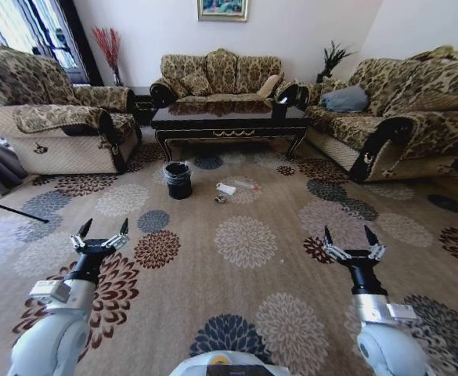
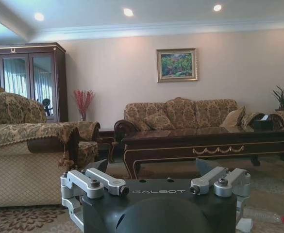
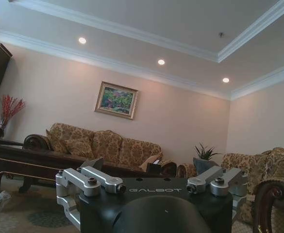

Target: Move to the front of the table and pick up the trash from the floor, then place it into the trash bin.

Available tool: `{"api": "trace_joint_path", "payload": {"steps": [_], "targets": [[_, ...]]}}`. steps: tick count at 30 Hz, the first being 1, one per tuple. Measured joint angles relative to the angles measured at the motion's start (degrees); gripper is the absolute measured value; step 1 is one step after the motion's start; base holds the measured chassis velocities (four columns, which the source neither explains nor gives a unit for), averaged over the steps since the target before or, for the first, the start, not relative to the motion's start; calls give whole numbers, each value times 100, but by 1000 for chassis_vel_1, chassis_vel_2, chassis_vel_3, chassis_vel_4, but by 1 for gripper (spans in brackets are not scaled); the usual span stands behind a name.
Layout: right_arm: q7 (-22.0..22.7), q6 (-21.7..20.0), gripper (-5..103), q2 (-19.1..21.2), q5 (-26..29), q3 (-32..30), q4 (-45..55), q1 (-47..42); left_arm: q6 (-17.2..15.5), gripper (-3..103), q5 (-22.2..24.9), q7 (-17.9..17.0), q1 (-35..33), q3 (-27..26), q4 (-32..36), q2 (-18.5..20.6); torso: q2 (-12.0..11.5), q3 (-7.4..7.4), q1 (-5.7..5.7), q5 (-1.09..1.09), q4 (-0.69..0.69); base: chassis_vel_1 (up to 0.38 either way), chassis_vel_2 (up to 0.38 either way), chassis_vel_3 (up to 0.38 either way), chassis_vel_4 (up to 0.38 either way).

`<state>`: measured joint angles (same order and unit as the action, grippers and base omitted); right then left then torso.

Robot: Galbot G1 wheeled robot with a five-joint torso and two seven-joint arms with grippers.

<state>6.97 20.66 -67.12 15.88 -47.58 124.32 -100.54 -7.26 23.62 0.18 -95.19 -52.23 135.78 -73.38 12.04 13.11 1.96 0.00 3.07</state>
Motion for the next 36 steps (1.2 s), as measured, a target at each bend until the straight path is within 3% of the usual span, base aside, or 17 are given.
{"api": "trace_joint_path", "payload": {"steps": [18, 36], "targets": [[-93, 275, 100, 126, -41, 6, -252, 86, 94, 100, -392, 72, -204, 207, -57, -378, -265, -197, -70, 0, 0, 0, 0, 0, 0], [-108, 357, 100, 147, -139, 118, -537, 260, 114, 100, -407, 78, -257, 229, -158, -353, -525, -397, -130, 0, 0, 0, 0, 0, 0]]}}
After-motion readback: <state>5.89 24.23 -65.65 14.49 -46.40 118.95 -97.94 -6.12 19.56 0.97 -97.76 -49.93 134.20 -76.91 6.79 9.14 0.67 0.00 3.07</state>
